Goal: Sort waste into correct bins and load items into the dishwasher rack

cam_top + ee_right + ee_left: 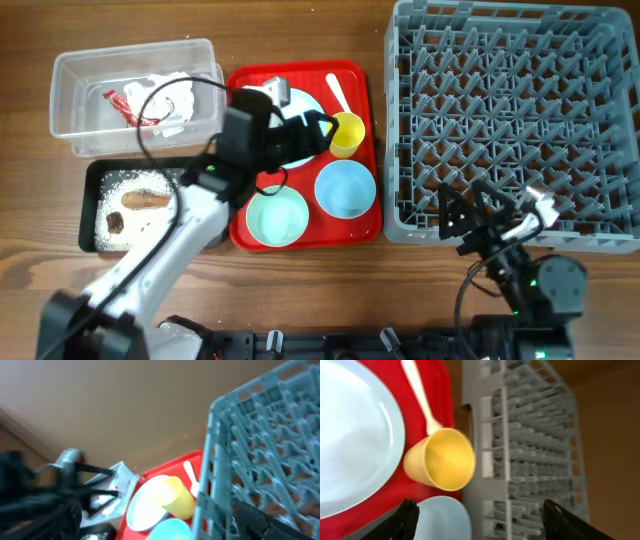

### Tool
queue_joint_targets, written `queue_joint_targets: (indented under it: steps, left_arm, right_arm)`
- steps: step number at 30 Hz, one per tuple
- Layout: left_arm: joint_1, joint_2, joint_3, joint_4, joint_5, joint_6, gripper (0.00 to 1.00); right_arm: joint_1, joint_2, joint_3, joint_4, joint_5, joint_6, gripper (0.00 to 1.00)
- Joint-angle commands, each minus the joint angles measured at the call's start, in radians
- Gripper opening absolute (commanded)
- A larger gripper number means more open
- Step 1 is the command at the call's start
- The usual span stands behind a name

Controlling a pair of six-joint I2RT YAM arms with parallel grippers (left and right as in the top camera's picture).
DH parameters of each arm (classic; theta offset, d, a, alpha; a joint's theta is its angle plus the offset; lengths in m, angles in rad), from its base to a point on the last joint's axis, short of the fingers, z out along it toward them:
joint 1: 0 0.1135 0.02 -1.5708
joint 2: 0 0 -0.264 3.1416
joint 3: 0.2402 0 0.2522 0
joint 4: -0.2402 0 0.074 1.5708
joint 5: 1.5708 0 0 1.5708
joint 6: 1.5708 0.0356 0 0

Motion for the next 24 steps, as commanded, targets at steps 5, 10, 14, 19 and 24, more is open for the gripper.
queue_joint_targets:
  steps: [5,10,14,19,24]
  left_arm:
    - [-0.001,0.118,0.009,0.092,-0.151,-0.002,0.82]
    - [0.34,0.098,0.009,-0.073,0.154,0.027,0.82]
    - [0.522,0.098,0.009,-0.26,0.228,0.159,0.83]
    - [0.525,0.098,0.008,-0.332,0.224,0.212,1.0]
    - [0.525,0.098,0.008,-0.332,0.224,0.212,1.0]
  right_arm:
    - [-0.003,0.792,0.829,-0.629,-0.037,-0.351,1.0]
    - [0.055,1.087,0.91,-0.483,-0.083,-0.433,0.71]
    - [0.251,1.312,0.909,-0.404,0.256,-0.407,0.58]
    - [0.304,1.509,0.909,-0.28,0.328,-0.398,0.35]
    - [0.304,1.527,0.909,-0.246,0.405,-0.399,0.36]
